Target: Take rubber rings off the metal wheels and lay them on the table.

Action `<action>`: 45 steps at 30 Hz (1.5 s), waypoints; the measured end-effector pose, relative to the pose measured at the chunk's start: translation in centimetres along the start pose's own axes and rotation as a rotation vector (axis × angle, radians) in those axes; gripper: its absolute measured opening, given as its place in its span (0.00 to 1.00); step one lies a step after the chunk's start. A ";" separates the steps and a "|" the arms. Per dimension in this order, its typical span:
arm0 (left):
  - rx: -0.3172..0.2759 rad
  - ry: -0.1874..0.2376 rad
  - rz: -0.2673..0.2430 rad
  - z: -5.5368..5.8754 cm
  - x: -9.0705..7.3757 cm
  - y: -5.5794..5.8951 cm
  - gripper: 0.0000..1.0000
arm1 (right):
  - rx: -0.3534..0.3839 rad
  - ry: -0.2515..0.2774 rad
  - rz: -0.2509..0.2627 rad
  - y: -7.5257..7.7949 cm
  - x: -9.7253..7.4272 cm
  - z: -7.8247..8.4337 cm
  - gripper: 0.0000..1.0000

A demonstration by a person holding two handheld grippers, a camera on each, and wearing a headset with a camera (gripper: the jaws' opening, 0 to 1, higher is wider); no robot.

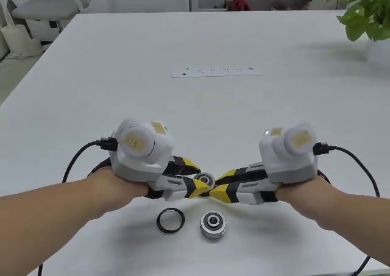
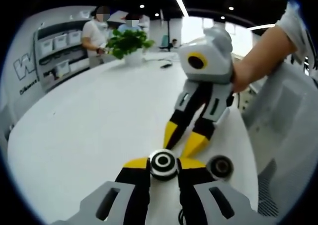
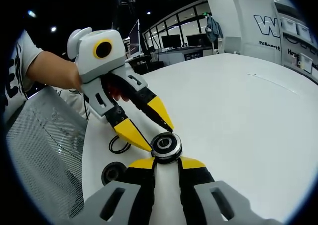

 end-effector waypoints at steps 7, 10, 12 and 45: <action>-0.001 -0.009 -0.015 0.2 0.1 -0.2 0.17 | 0.003 0.005 0.001 0.0 0.0 0.0 0.14; 0.006 -0.006 -0.017 0.2 0.1 -0.1 0.16 | 0.005 0.010 0.003 0.0 -0.1 -0.1 0.14; -0.007 -0.021 -0.021 0.6 0.0 0.0 0.14 | 0.006 0.018 0.006 0.0 -0.2 -0.2 0.15; 0.016 -0.001 -0.060 0.4 0.1 0.3 0.13 | 0.204 0.049 0.055 0.8 -1.2 -0.2 0.00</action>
Point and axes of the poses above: the centre of the closed fingertips' face, and the gripper's own axes: x roughly forward along the fingers, y roughly to its right, z roughly out of its underside, the point moved 1 cm from there along -x, roughly backward along the fingers, and after that the axes turned 7 degrees about y, right-handed, at the moved point
